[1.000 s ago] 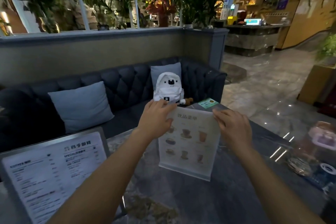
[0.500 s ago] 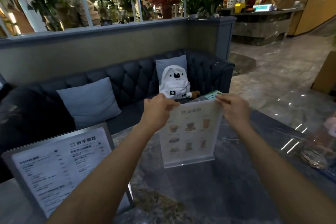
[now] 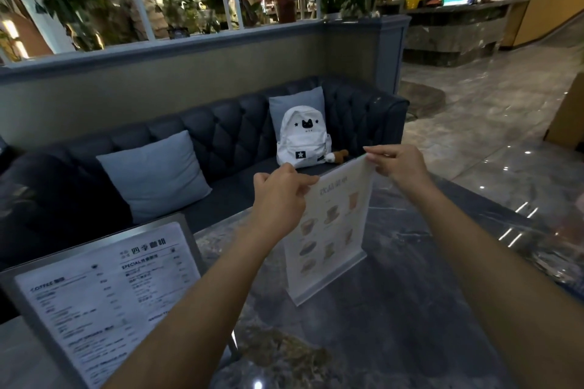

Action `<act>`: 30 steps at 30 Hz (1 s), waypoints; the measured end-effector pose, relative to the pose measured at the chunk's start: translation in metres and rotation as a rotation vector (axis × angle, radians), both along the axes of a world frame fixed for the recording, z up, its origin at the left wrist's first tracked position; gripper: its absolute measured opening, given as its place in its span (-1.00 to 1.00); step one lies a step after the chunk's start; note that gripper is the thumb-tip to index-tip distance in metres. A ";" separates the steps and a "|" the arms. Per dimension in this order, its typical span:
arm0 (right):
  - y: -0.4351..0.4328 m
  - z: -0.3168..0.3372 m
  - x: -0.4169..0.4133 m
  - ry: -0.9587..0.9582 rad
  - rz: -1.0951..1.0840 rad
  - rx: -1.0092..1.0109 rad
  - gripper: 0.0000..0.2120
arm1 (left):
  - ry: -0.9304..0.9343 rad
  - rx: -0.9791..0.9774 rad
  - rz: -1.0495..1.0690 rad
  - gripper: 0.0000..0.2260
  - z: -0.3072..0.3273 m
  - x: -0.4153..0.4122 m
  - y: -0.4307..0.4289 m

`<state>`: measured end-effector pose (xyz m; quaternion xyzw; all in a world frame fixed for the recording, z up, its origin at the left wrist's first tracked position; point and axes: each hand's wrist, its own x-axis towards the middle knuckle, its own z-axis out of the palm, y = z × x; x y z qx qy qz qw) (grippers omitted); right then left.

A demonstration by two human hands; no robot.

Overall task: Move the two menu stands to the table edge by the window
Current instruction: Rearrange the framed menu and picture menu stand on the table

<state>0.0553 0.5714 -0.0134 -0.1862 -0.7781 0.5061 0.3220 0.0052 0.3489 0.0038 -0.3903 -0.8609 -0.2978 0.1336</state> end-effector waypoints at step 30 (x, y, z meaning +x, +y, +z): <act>-0.059 0.036 -0.013 -0.230 -0.071 0.730 -0.67 | 0.067 -0.037 0.101 -0.65 0.019 -0.002 -0.057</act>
